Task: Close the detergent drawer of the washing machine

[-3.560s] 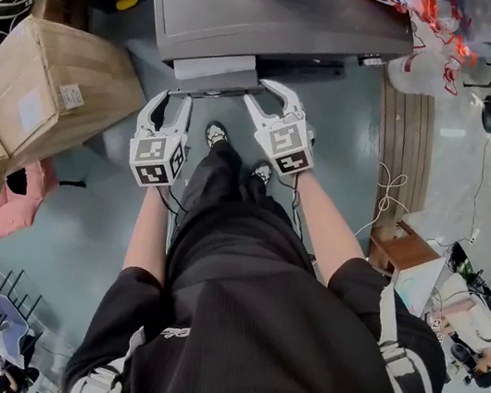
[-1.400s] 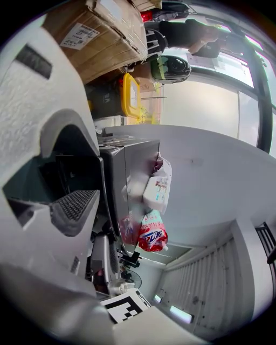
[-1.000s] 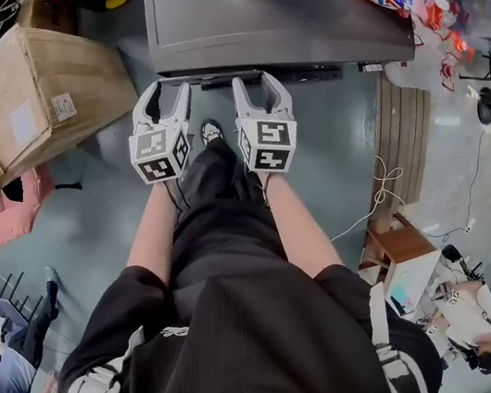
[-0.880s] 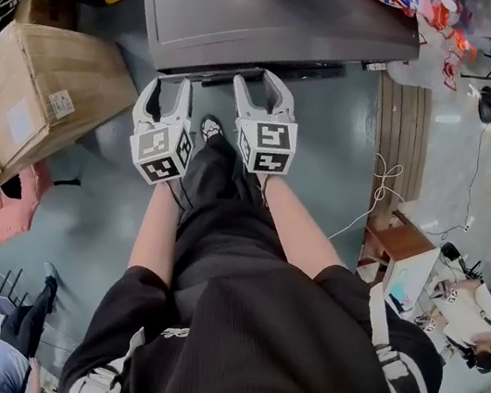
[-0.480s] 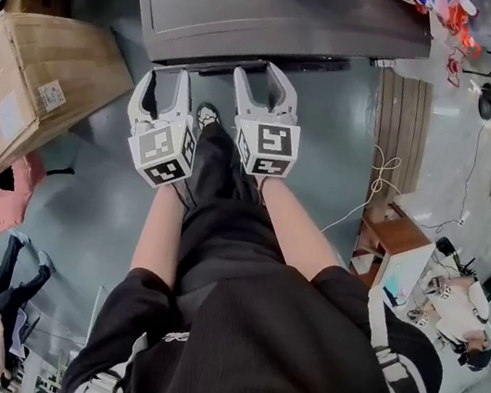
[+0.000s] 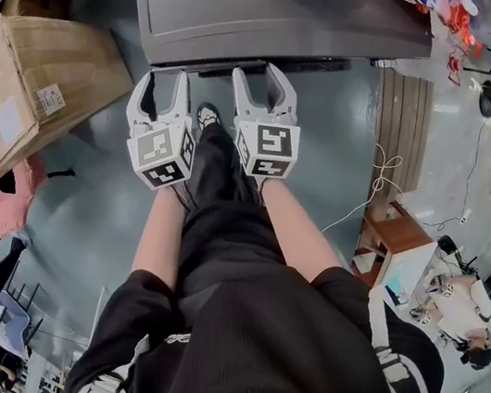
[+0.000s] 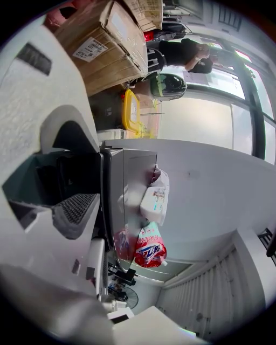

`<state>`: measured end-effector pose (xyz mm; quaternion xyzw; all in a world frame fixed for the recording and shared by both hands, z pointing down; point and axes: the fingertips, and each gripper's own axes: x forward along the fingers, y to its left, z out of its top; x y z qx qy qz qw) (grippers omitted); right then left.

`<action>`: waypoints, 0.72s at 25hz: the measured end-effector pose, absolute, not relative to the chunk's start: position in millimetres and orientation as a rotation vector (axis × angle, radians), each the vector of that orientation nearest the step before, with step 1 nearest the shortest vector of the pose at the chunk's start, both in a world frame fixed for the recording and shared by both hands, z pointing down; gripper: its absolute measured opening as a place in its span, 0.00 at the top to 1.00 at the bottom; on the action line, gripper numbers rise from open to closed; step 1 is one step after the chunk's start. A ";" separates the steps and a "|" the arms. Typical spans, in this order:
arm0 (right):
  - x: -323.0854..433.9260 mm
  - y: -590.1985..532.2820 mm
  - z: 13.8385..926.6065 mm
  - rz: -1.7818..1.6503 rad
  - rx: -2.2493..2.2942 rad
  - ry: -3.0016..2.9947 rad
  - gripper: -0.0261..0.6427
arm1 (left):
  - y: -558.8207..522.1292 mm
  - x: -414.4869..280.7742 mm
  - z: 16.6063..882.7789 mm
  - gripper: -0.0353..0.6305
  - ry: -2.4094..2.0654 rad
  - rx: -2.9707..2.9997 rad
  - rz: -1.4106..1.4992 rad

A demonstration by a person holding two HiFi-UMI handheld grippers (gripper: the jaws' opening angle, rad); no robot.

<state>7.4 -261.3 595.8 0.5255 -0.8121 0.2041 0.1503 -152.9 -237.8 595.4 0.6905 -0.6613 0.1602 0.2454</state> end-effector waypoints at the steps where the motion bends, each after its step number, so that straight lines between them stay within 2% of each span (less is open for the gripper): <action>1: 8.2 -260.9 595.8 0.584 1.507 -2.331 0.65 | -237.2 -152.1 595.5 0.58 -1.805 1.881 0.436; 18: 9.4 -259.2 595.1 0.645 1.603 -2.259 0.66 | -236.1 -151.7 594.6 0.59 -1.835 1.829 0.435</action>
